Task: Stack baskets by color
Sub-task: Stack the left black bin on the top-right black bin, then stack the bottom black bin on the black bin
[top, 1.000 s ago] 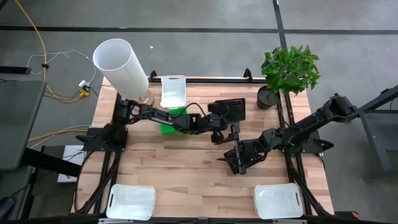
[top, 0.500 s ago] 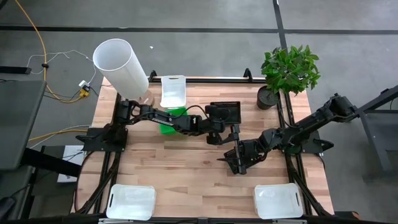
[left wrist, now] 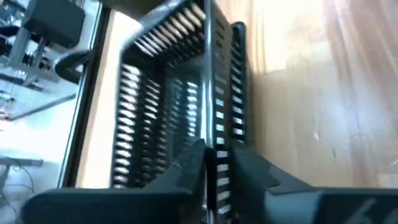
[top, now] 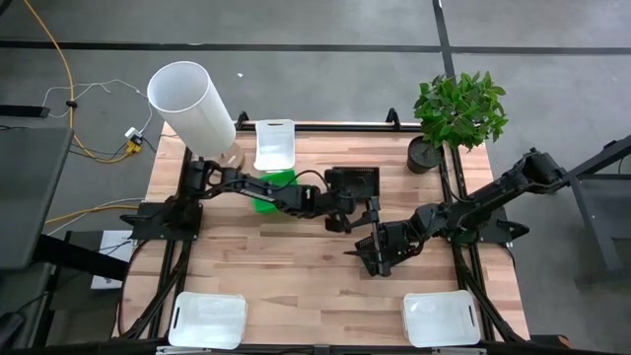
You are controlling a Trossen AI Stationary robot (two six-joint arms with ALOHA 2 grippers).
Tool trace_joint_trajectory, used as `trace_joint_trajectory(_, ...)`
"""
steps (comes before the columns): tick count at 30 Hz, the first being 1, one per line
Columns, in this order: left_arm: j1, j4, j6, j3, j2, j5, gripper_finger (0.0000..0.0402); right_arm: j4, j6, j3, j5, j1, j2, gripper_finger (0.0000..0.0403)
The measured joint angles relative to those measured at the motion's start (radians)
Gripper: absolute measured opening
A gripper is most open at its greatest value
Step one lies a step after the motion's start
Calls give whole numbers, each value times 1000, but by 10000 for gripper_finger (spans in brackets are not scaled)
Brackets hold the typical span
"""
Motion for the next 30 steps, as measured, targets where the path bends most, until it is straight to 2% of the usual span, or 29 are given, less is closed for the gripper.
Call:
trace_joint_trajectory(8, -32, -32, 9, 0, -73, -77, 157, 0, 0, 0, 1, 0, 0, 245)
trace_joint_trajectory(12, -53, -168, -10, 0, -179, -138, 189, 0, 0, 0, 1, 0, 0, 245)
trace_joint_trajectory(15, -66, -308, -123, 0, -298, -141, 199, -1, 0, 0, 1, 0, 0, 245)
trace_joint_trajectory(17, -73, -405, -221, -1, -382, -96, 201, -3, 2, 0, 6, 0, 0, 245)
trace_joint_trajectory(19, -87, -416, -299, -42, -472, -40, 201, -5, 10, 0, 6, 0, 0, 245)
trace_joint_trajectory(21, -111, -366, -340, -124, -573, 1, 200, -8, 21, 0, 6, 0, 0, 245)
trace_joint_trajectory(24, -169, -180, -360, -307, -732, 27, 196, -8, 21, 0, 5, 0, 0, 245)
trace_joint_trajectory(30, -323, 372, -329, -747, -1008, 32, 191, -8, 19, 0, 17, -1, 0, 245)
